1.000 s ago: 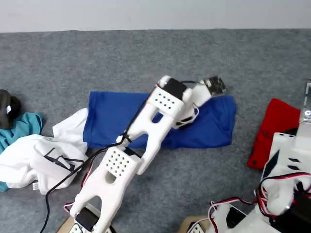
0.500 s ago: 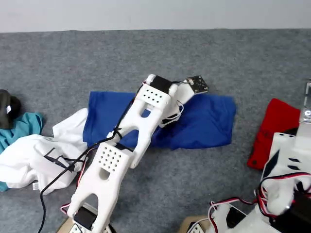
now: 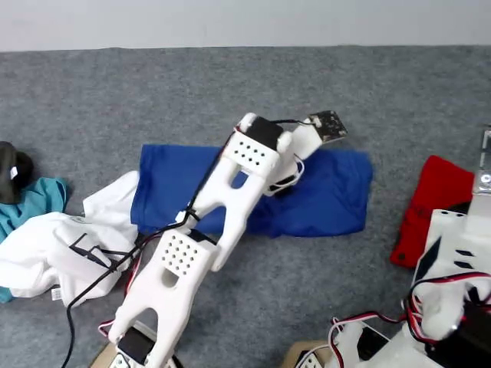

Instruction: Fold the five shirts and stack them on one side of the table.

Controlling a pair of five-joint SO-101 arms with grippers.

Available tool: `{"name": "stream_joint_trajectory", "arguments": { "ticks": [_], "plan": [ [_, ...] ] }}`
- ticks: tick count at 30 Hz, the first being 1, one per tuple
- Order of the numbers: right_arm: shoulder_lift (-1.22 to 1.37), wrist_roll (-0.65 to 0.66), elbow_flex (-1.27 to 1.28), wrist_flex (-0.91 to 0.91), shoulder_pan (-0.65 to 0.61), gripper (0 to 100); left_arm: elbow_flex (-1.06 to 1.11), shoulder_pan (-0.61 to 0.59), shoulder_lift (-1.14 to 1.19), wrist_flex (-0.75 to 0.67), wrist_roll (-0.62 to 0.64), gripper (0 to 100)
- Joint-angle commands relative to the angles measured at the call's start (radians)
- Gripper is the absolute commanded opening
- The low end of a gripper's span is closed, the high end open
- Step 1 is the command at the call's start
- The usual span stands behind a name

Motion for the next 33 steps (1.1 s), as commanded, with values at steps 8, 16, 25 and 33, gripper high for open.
{"name": "stream_joint_trajectory", "arguments": {
  "ticks": [8,16,25,33],
  "plan": [
    [0.004,-0.011,0.000,0.039,0.010,0.9,-0.012,0.020,-0.035,0.028,0.015,12],
    [0.007,-0.009,0.000,0.039,0.010,0.9,-0.044,-0.084,0.054,0.028,-0.048,12],
    [0.012,-0.011,0.000,0.039,0.010,0.9,-0.082,-0.071,-0.054,0.031,-0.044,12],
    [0.008,-0.011,0.000,0.039,0.010,0.9,0.124,0.081,-0.230,0.029,0.012,12]
  ]
}}
